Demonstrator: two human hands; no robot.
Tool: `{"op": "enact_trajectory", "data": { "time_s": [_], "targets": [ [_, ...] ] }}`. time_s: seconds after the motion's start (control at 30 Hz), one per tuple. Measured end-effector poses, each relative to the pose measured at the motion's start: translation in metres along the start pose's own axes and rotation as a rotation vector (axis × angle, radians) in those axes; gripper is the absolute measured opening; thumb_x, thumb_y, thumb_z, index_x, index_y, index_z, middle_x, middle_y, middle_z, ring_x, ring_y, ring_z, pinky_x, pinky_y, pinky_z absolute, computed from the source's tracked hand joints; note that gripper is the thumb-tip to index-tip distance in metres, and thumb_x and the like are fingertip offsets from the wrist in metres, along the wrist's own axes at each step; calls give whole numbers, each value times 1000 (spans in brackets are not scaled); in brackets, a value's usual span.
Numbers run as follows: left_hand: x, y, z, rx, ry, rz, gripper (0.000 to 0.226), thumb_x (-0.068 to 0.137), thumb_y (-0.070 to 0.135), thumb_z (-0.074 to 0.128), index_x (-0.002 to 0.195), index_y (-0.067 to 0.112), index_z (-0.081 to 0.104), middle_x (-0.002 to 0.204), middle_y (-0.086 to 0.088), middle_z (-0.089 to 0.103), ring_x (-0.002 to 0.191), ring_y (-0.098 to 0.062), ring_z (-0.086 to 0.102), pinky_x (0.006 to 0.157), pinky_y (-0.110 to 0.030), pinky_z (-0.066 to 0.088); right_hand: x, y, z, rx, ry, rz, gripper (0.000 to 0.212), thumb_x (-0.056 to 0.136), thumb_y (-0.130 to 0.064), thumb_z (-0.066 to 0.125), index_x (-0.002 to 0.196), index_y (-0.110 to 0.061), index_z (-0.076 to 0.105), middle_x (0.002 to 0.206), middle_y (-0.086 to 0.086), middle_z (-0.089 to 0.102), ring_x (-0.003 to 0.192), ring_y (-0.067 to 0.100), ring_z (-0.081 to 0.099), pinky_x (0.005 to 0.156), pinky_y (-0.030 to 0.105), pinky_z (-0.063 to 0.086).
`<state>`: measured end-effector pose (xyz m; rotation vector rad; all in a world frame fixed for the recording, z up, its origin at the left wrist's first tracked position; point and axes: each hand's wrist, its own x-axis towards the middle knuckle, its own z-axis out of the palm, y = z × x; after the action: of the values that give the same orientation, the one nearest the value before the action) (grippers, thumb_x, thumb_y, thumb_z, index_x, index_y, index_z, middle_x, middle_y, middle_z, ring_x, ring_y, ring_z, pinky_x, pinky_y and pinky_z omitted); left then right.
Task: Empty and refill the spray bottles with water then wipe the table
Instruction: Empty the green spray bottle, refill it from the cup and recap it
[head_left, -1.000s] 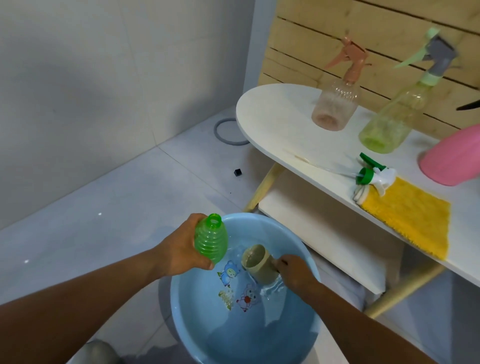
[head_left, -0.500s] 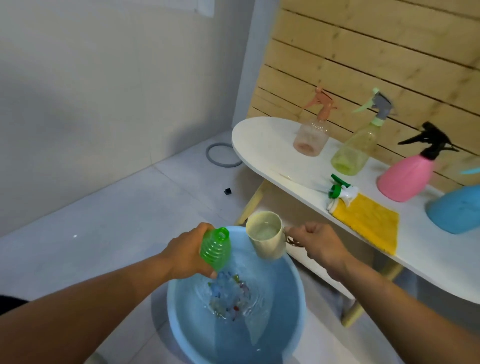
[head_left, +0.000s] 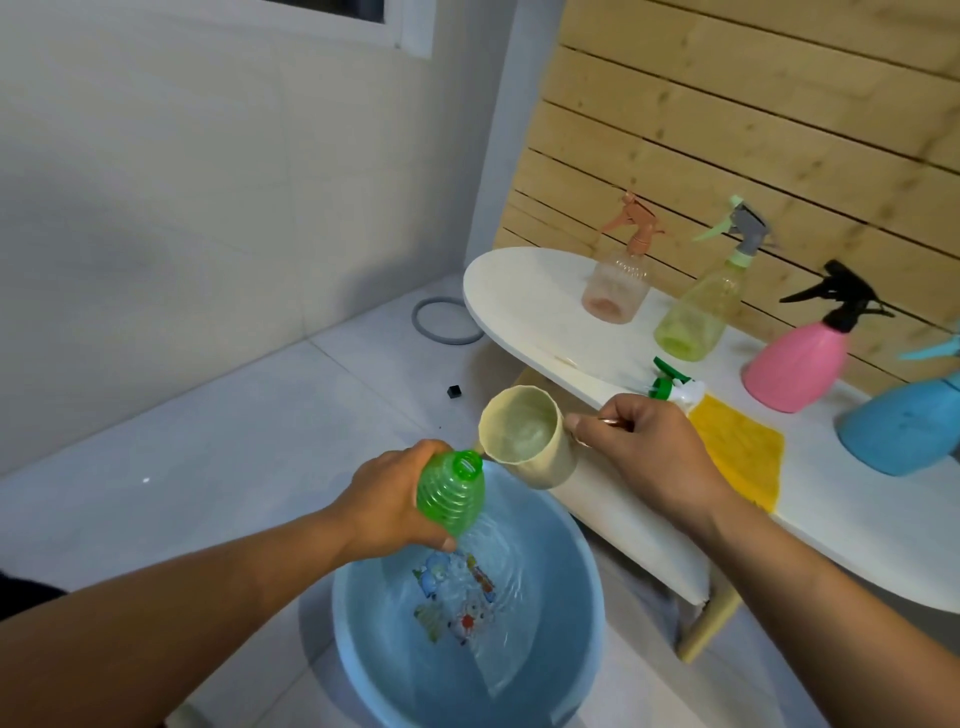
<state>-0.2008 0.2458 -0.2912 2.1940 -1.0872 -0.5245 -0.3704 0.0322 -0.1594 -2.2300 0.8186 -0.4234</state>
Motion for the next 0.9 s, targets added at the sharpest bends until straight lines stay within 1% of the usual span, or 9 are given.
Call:
{"op": "enact_trajectory", "data": {
  "time_s": [0.13,0.27,0.4,0.6,0.9],
  "targets": [
    [2,-1,3,4,6,-6,103,49,63,96,137,45,45,120,12,60,109,-14,58,95,-36,50,-3,-4,0,-63,18,-13,40,84,-48,77,68,-14,62,53,-9,51,51,8,41,54,29,34],
    [5,0,6,-11,-6,-1,103,46,69,93,134,48,44,117,15,60,107,-13,58,93,-33,50,-7,-7,-2,-112,26,-29,38,84,-49,75,70,-15,63,56,-6,55,54,10,44,55,30,35],
    [8,1,9,-11,-17,9,104,47,67,94,135,47,44,119,14,61,108,-13,58,94,-34,50,-9,-10,-3,-169,52,-42,38,85,-50,74,70,-17,63,55,-7,55,55,11,46,54,30,34],
    [11,5,11,-14,-28,10,105,49,65,96,138,45,44,124,11,60,113,-16,58,99,-39,50,-10,-15,-4,-254,81,-84,36,87,-50,72,69,-20,62,58,-5,57,59,11,50,54,31,33],
    [16,8,15,-17,-32,5,107,48,66,96,138,46,41,121,11,59,111,-17,57,98,-37,50,-10,-19,-9,-309,116,-121,34,87,-49,71,70,-22,60,64,-7,58,64,8,53,57,31,34]
  ]
}}
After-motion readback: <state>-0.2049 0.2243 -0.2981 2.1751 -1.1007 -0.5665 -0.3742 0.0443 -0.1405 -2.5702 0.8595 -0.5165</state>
